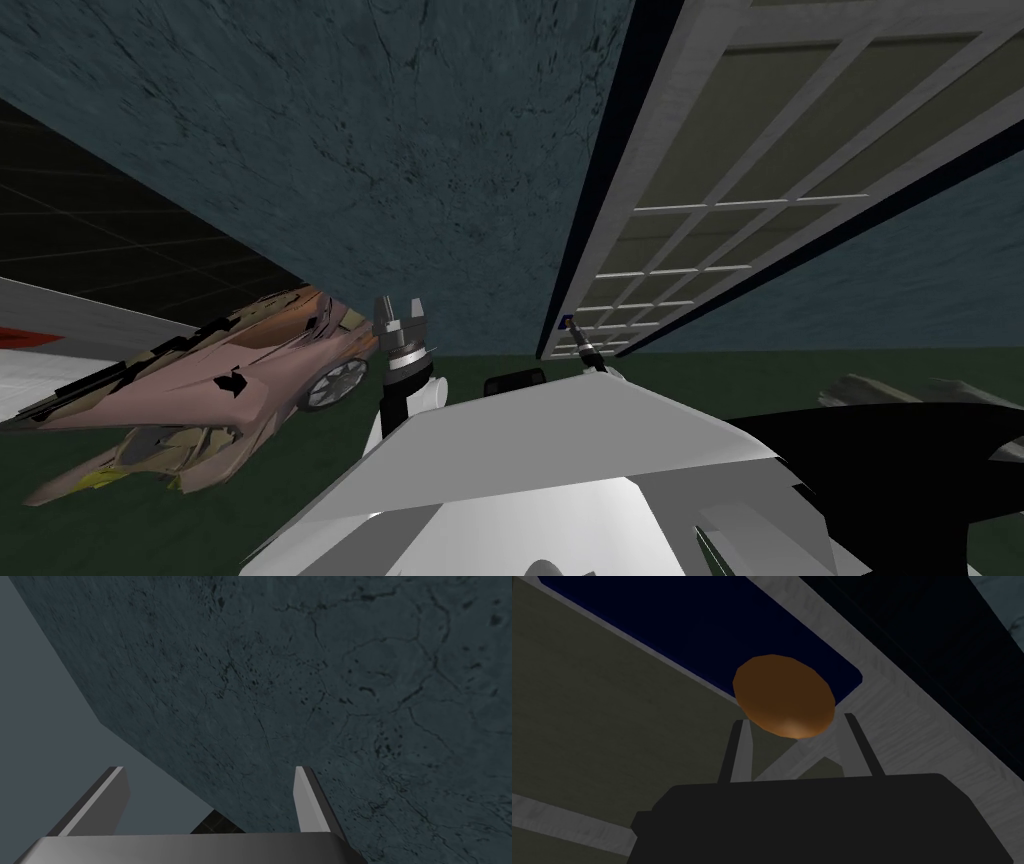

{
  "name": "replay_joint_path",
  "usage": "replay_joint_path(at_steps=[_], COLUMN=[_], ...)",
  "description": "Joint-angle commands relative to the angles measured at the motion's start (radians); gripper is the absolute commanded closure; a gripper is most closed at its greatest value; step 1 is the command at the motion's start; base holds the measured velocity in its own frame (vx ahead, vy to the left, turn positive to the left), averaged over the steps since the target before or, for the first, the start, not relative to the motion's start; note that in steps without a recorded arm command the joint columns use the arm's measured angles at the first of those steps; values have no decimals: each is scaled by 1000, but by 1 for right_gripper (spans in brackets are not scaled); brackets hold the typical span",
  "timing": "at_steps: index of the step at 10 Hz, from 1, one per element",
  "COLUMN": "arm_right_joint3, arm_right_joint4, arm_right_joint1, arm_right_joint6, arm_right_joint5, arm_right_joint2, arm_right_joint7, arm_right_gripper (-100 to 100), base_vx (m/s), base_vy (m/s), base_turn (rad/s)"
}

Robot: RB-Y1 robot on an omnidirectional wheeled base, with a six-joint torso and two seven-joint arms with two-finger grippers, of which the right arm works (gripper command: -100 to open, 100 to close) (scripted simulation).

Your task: Pull the door open

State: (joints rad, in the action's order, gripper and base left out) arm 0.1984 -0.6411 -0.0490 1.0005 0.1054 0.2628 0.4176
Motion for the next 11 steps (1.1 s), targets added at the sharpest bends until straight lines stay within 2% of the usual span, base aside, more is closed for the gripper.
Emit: replay_joint_path(at_steps=[1,2,6,7,11], arm_right_joint3=[-11,-11,-31,-31,-51], arm_right_joint4=[0,0,2,2,3], arm_right_joint1=[1,1,6,6,11], arm_right_joint6=[-3,-3,-9,-9,-16], arm_right_joint5=[-16,-16,-61,-61,-108], arm_right_joint2=[-3,-3,0,0,4], arm_right_joint7=[-50,-57,-172,-177,-294], arm_right_gripper=[100,100,100,100,100], base_vx=[-37,-27,-36,-26,-37], base_vy=[-16,-14,-21,-10,-20], base_turn=[53,29,62,25,61])
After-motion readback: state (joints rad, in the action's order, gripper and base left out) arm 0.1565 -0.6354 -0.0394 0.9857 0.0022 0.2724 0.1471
